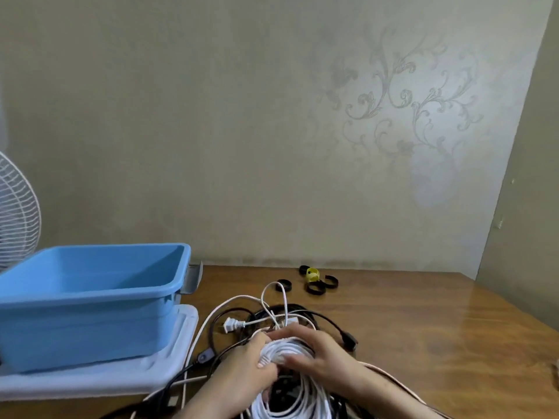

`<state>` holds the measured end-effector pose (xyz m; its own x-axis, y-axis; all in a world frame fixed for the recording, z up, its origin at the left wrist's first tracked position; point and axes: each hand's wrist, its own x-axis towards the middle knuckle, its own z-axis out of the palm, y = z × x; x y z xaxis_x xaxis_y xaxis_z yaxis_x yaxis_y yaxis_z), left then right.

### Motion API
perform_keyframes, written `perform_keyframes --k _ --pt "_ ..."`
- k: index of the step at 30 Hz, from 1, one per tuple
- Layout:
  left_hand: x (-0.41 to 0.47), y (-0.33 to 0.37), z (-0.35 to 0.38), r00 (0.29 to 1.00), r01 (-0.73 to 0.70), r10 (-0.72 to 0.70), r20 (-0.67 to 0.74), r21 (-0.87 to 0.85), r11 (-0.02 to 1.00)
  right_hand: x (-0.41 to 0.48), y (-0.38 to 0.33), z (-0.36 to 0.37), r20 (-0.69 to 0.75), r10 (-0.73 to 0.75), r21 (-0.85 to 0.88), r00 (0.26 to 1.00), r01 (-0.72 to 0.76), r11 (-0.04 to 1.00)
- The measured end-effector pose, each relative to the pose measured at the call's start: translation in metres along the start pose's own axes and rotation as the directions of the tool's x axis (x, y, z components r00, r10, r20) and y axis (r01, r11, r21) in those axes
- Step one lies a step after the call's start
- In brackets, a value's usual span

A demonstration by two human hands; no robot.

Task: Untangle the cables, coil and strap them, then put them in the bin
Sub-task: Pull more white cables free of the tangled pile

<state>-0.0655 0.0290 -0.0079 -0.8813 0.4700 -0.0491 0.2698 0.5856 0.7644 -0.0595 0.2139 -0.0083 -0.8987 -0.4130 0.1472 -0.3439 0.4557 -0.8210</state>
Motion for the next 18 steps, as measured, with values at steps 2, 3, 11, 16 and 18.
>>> perform_keyframes --k 2,3,11,16,18 --pt "0.002 0.001 0.004 0.999 0.022 -0.022 -0.043 0.012 1.0 0.002 0.002 -0.012 0.112 -0.012 0.036 0.994 0.008 0.999" --pt "0.002 0.001 0.005 0.997 0.042 -0.044 -0.061 -0.036 0.998 0.008 0.0 -0.02 0.102 -0.021 0.074 0.995 0.013 0.997" --pt "-0.004 0.003 0.004 0.983 0.113 -0.18 -0.043 -0.629 0.769 0.132 0.067 -0.083 -0.365 0.171 -0.404 0.915 -0.322 0.857" --pt "-0.004 0.003 0.003 0.982 0.125 -0.19 -0.015 -0.701 0.702 0.161 0.097 -0.063 -0.198 0.22 -0.519 0.955 -0.293 0.803" --pt "-0.003 0.001 0.004 0.983 0.117 -0.184 -0.022 -0.695 0.71 0.159 0.1 -0.059 -0.212 0.177 -0.542 0.961 -0.267 0.797"
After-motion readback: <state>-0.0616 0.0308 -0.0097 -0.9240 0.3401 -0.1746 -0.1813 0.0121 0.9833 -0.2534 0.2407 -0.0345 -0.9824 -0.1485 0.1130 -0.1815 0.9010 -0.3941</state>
